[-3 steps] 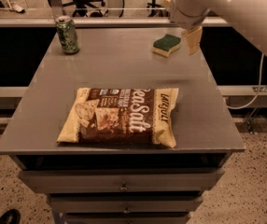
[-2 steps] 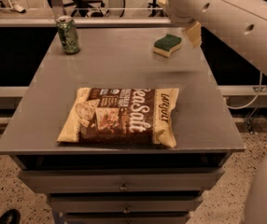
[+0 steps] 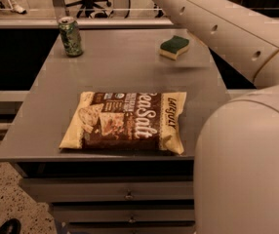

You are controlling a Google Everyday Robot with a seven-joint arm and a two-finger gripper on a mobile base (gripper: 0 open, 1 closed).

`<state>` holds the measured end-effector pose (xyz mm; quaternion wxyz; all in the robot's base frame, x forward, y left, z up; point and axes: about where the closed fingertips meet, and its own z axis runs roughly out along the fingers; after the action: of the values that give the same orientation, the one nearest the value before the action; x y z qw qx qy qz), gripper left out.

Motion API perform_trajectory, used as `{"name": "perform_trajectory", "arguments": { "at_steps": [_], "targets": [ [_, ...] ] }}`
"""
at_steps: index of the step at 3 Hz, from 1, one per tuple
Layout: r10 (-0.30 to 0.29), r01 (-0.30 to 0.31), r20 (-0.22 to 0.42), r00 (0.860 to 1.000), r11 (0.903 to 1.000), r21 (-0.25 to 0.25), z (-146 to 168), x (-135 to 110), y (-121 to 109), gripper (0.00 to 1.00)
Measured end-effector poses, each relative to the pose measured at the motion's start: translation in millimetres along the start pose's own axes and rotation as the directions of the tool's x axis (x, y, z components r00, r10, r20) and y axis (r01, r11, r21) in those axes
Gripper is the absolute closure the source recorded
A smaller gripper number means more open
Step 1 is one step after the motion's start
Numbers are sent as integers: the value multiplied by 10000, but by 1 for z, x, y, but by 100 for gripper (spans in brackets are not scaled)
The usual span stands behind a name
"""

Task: Move sponge near brown chip bag

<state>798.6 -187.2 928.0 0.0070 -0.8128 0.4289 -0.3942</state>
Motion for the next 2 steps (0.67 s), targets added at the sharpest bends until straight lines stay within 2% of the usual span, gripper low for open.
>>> {"name": "perform_trajectory", "arguments": {
  "at_steps": [1,2],
  "targets": [
    [-605,643,403,9974,9928,-1012,22,-16,2,0],
    [-1018,1150,889,9908,9806,-1587,39,-32,4,0]
  ]
}}
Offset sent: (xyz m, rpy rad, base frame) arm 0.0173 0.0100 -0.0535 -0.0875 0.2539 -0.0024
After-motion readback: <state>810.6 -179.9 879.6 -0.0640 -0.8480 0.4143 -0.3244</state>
